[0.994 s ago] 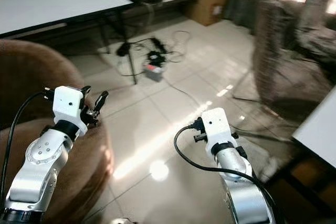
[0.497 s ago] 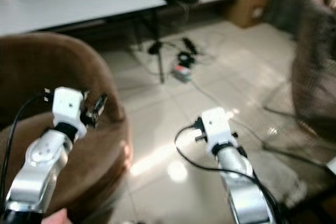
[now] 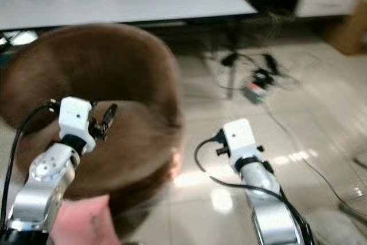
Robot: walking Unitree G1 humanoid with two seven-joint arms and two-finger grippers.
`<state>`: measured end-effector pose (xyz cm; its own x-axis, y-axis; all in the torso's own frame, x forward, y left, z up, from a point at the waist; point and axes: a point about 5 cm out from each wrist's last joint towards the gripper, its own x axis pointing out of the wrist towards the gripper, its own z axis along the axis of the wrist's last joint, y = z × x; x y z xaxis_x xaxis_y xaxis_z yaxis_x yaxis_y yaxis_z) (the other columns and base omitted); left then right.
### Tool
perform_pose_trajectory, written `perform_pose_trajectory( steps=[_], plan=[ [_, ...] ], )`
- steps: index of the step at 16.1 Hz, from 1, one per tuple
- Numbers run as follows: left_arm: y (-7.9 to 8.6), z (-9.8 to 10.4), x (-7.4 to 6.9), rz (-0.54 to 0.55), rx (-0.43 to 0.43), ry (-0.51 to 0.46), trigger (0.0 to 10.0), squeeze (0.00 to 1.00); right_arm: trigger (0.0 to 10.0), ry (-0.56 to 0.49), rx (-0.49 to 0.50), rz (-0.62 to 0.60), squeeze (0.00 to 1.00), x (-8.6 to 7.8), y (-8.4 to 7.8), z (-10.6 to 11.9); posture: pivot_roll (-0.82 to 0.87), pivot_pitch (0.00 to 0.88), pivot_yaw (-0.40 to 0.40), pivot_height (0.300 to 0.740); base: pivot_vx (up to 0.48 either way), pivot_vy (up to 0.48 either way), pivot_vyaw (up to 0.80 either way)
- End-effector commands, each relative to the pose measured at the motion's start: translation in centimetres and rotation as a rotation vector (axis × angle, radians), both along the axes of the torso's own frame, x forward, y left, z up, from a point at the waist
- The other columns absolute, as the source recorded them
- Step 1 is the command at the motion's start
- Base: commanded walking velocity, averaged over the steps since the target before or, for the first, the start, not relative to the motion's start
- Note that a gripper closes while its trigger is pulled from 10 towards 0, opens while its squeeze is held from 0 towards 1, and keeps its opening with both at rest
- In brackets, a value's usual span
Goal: Move the pillow to the sofa from floor
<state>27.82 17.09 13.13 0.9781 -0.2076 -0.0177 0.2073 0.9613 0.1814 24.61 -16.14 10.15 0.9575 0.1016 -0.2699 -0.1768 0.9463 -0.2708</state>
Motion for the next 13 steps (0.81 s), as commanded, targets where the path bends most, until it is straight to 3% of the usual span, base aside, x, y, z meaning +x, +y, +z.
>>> perform_pose_trajectory(
  steps=[1,8,13],
  plan=[
    [0.49,0.34,0.00,0.019,0.013,-0.011,10.0,0.00,10.0,-0.025,0.026,0.022,0.00,0.23,0.54,0.44,-0.07,0.000,0.033,0.740,0.000,0.000,0.80],
    [0.40,1.26,0.07,0.001,-0.016,-0.062,10.0,0.00,10.0,-0.047,0.062,0.072,0.00,0.40,0.95,0.74,-0.07,0.000,0.031,0.740,0.000,0.000,0.80],
    [0.37,1.21,-0.01,-0.007,-0.024,-0.060,10.0,0.00,10.0,-0.046,0.067,0.098,0.00,0.34,1.23,0.67,-0.07,0.000,0.033,0.740,0.253,0.000,0.80]
  ],
)
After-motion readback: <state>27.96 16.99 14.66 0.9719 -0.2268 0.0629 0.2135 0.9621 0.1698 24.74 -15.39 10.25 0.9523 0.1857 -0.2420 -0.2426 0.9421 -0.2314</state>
